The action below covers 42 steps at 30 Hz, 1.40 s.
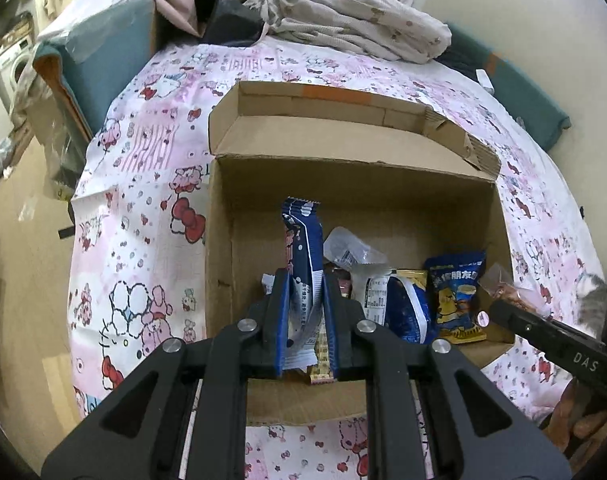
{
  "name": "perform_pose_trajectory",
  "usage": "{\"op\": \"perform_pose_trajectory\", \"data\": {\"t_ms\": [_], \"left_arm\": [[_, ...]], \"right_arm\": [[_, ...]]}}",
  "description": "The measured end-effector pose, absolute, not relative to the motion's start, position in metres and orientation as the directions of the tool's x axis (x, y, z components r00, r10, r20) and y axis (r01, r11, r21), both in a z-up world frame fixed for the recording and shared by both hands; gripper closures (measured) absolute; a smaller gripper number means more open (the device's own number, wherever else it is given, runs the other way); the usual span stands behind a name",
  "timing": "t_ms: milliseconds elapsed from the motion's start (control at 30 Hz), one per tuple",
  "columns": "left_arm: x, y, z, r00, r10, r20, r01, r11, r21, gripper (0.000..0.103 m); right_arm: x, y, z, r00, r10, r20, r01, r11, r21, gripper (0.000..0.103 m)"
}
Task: Organize snacks
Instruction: 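Lower both held snacks into the box and open both tools, then move the left tool to the white red-ended bar and grasp it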
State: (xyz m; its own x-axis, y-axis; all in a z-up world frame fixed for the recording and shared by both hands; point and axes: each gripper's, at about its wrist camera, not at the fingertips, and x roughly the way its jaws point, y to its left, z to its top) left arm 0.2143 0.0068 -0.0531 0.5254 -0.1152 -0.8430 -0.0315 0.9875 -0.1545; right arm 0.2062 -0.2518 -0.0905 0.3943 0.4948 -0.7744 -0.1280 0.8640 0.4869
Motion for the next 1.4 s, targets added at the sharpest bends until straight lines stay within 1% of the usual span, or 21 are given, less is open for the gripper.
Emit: {"op": "perform_pose_trajectory", "data": {"t_ms": [133,267,367,400,433,467,500,533,567,600,633,733,1167,1300,1400], "left_arm": [[0.215,0.007,-0.058,0.521,-0.111,-0.846,-0.031,0.988,-0.149,0.089],[0.215,0.009,-0.061,0.514,-0.118,-0.850,-0.039,0.986,-0.161,0.089],[0.215,0.008,-0.061,0.509,-0.116,-0.853,-0.046,0.986,-0.161,0.087],[0.215,0.008,-0.061,0.505,-0.125,-0.854,-0.046,0.984,-0.171,0.079],[0.214,0.009,-0.060,0.507,-0.137,-0.851,-0.047,0.981,-0.187,0.066],[0.213,0.009,-0.058,0.516,-0.134,-0.846,-0.054,0.981,-0.188,0.059],[0.212,0.010,-0.056,0.527,-0.122,-0.841,-0.059,0.982,-0.179,0.050],[0.210,0.009,-0.053,0.541,-0.105,-0.834,-0.062,0.984,-0.164,0.042],[0.209,0.009,-0.052,0.549,-0.099,-0.830,-0.061,0.985,-0.158,0.038],[0.207,0.008,-0.050,0.557,-0.093,-0.825,-0.058,0.987,-0.151,0.032],[0.206,0.008,-0.049,0.563,-0.087,-0.822,-0.058,0.988,-0.144,0.030],[0.205,0.007,-0.047,0.565,-0.082,-0.821,-0.057,0.989,-0.138,0.030],[0.186,0.008,-0.039,0.574,-0.079,-0.815,-0.063,0.988,-0.140,0.030],[0.177,0.003,-0.038,0.573,-0.047,-0.818,-0.057,0.994,-0.097,0.030],[0.169,0.001,-0.040,0.565,-0.058,-0.823,-0.050,0.993,-0.104,0.030]], "right_arm": [[0.206,-0.247,-0.092,0.386,0.493,-0.779,-0.137,0.866,0.481,0.085],[0.207,-0.247,-0.095,0.377,0.491,-0.785,-0.121,0.867,0.484,0.081],[0.209,-0.249,-0.096,0.382,0.475,-0.793,-0.100,0.874,0.475,0.081],[0.209,-0.250,-0.095,0.387,0.468,-0.795,-0.098,0.878,0.469,0.081],[0.209,-0.250,-0.095,0.387,0.464,-0.797,-0.096,0.880,0.466,0.081],[0.209,-0.250,-0.095,0.382,0.466,-0.798,-0.095,0.879,0.468,0.077],[0.210,-0.250,-0.096,0.379,0.467,-0.799,-0.092,0.878,0.470,0.073],[0.209,-0.251,-0.096,0.380,0.466,-0.799,-0.087,0.878,0.471,0.060],[0.209,-0.251,-0.096,0.384,0.465,-0.798,-0.084,0.878,0.471,0.035],[0.208,-0.251,-0.094,0.398,0.461,-0.793,-0.084,0.880,0.468,0.024],[0.206,-0.251,-0.092,0.415,0.453,-0.789,-0.088,0.883,0.460,0.016],[0.206,-0.250,-0.088,0.424,0.446,-0.788,-0.109,0.889,0.444,0.016],[0.194,-0.259,-0.083,0.427,0.452,-0.783,-0.075,0.881,0.467,0.016],[0.184,-0.261,-0.081,0.423,0.438,-0.794,-0.070,0.889,0.453,0.016],[0.176,-0.264,-0.080,0.413,0.439,-0.798,-0.057,0.887,0.458,0.016]]}}
